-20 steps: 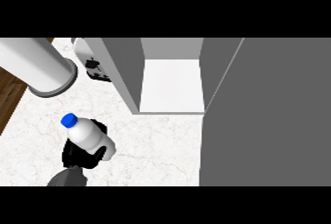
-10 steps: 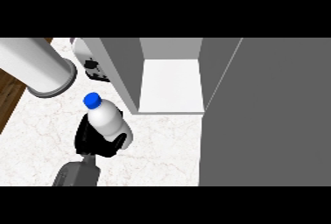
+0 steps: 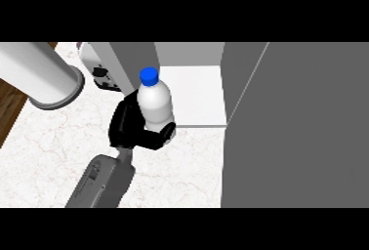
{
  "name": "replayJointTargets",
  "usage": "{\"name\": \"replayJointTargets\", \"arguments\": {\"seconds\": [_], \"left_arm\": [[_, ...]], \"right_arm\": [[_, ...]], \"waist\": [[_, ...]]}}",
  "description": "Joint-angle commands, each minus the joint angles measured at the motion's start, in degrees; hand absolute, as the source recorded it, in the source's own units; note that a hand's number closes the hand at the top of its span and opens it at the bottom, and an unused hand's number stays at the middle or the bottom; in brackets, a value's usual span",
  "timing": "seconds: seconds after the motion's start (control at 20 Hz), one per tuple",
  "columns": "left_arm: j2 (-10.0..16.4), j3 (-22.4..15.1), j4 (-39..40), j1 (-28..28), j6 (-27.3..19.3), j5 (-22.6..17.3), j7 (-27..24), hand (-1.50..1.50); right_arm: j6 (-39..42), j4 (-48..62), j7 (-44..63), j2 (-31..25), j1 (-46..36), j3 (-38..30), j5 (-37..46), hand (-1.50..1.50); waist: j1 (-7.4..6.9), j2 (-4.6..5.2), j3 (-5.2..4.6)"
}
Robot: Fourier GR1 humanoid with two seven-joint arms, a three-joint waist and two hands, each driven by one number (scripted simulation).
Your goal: Pick up the bottled water, place it into the cabinet and close the cabinet
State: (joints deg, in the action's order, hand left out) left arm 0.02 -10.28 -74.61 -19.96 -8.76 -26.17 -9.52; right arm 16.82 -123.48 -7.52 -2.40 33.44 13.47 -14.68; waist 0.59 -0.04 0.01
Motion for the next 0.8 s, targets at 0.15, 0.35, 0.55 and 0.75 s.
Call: {"name": "replayJointTargets", "arguments": {"seconds": [0.15, 0.35, 0.55, 0.75], "left_arm": [[0.0, -5.0, 3.4, -10.3, -11.5, 5.2, 0.6, 1.50], [0.0, -5.9, 12.1, -17.1, -15.1, 5.7, -0.9, 1.50], [0.7, -4.3, 12.5, -21.9, -18.0, 8.1, 3.5, 1.50], [0.0, -2.3, 28.1, -31.7, -20.6, 6.2, -1.9, 1.50]], "right_arm": [[-0.2, 4.3, -1.8, 0.9, -3.1, 0.1, 0.6, -1.50], [0.6, 5.0, -3.4, 0.4, -0.4, 0.6, 1.1, -1.50], [-0.5, 3.1, 0.9, -0.5, -4.5, -1.8, -1.1, -1.50], [1.3, 7.2, -3.6, 0.1, -3.4, -0.7, -0.5, -1.50]], "waist": [[-0.05, 0.03, 0.01], [1.14, 0.19, 0.01], [0.69, 0.24, 0.02], [1.82, 0.51, 0.01]]}}
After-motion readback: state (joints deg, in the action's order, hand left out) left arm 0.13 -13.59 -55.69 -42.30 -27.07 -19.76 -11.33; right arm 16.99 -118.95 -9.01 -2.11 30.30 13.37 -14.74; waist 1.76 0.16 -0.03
